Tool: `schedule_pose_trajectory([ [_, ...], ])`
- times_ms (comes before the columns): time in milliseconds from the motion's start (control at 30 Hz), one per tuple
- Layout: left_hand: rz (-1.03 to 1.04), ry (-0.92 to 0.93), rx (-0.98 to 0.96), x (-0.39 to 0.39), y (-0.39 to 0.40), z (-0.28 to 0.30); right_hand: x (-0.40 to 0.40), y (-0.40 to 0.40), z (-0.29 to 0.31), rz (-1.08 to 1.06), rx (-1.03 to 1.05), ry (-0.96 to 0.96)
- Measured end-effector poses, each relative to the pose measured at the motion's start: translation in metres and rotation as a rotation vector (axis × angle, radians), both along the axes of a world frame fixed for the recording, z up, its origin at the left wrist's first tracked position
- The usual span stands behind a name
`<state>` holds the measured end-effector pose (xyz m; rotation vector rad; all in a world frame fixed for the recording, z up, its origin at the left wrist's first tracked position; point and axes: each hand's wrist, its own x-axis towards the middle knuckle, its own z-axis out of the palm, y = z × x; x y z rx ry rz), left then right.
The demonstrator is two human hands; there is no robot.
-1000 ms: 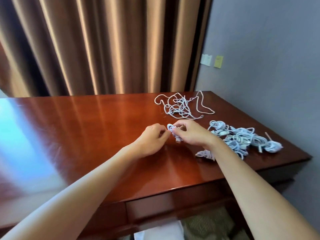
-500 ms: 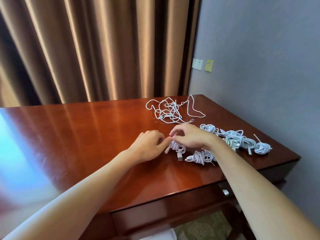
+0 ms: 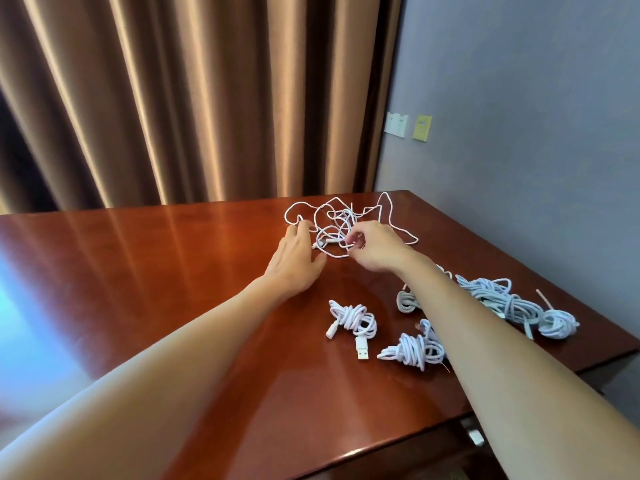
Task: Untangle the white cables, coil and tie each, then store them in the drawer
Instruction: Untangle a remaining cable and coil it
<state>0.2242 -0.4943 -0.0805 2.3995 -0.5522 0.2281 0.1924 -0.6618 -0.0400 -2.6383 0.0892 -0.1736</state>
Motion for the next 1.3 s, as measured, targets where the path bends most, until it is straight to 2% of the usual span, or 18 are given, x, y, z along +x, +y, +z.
schedule_pose_trajectory([
  [67, -0.006, 0.071, -0.063, 0.015, -0.01, -0.001, 0.011, -0.004, -0.004, -0.062, -0.028, -0.006],
  [167, 0.014, 0.141, -0.1, 0.032, -0.025, 0.0, 0.022, -0.01, -0.005, -0.079, -0.096, 0.101],
  [300, -0.011, 0.128, -0.261, 0.035, -0.037, 0.003, 0.022, -0.012, -0.001, -0.057, -0.065, 0.201],
  [400, -0.05, 0.091, -0.497, 0.031, -0.035, 0.01, 0.02, -0.015, 0.002, -0.062, -0.105, 0.167],
  [467, -0.101, 0.072, -0.587, 0.027, -0.029, 0.018, 0.014, -0.014, 0.006, -0.089, -0.125, 0.152],
  [633, -0.173, 0.041, -0.706, 0.01, 0.0, 0.042, -0.01, -0.003, 0.021, -0.104, -0.111, 0.118],
  [833, -0.198, -0.012, -0.814, -0.017, 0.041, 0.076, -0.028, 0.033, 0.044, -0.125, -0.127, -0.11],
  [967, -0.176, -0.033, -0.865, -0.031, 0.067, 0.096, -0.029, 0.06, 0.063, -0.156, -0.01, -0.295],
  [1133, -0.044, -0.139, -0.8, -0.048, 0.108, 0.105, -0.031, 0.099, 0.082, -0.037, 0.224, -0.33],
  [1300, -0.039, -0.001, -0.841, -0.058, 0.153, 0.095, -0.033, 0.142, 0.086, 0.026, 0.412, -0.305],
])
